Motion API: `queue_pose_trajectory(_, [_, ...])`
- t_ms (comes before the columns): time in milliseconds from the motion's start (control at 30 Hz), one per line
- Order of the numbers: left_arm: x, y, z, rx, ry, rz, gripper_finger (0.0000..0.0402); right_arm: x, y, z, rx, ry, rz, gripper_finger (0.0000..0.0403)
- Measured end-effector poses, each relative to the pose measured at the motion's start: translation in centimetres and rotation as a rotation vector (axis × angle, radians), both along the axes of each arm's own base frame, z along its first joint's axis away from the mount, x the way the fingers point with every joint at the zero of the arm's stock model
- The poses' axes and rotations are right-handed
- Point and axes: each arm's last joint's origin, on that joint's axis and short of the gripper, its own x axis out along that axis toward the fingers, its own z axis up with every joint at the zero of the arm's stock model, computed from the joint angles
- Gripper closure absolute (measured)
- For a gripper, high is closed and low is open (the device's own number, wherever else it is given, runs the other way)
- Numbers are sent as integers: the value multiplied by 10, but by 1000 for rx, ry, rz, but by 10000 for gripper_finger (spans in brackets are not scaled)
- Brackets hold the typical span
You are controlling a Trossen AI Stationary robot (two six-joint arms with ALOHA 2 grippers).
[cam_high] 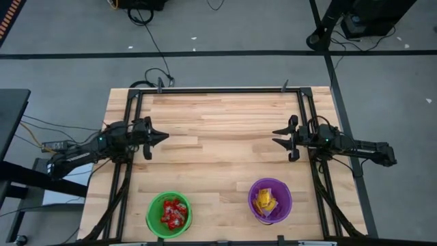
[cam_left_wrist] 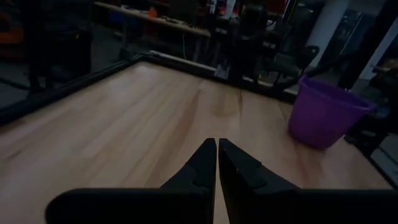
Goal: Sort candy by brand, put in halloween buckets
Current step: Return to Home Position
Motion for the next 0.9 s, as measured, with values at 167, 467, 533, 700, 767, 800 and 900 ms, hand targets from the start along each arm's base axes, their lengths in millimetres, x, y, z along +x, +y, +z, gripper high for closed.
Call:
queue_pose_trajectory(167, [7, 0, -8, 13, -133, -36, 378, 0, 0, 0, 10, -2, 2, 249])
queue_pose_trajectory(467, [8, -1, -10, -2, -136, 4, 378, 0, 0, 0, 60, -2, 12, 249])
queue_pose_trajectory(533, [9, -1, -11, -3, -133, 6, 378, 0, 0, 0, 69, -4, 12, 249])
queue_pose_trajectory(700, [10, -2, -12, -11, -112, -2, 378, 0, 0, 0, 69, -4, 12, 249])
queue_pose_trajectory(767, [11, -2, -13, -13, -103, -3, 378, 0, 0, 0, 69, -4, 12, 249])
queue_pose_trajectory(800, [11, -2, -13, -14, -98, -3, 378, 0, 0, 0, 69, -4, 13, 249])
queue_pose_trajectory(900, [11, -2, -14, -15, -93, -4, 378, 0, 0, 0, 69, -5, 12, 249])
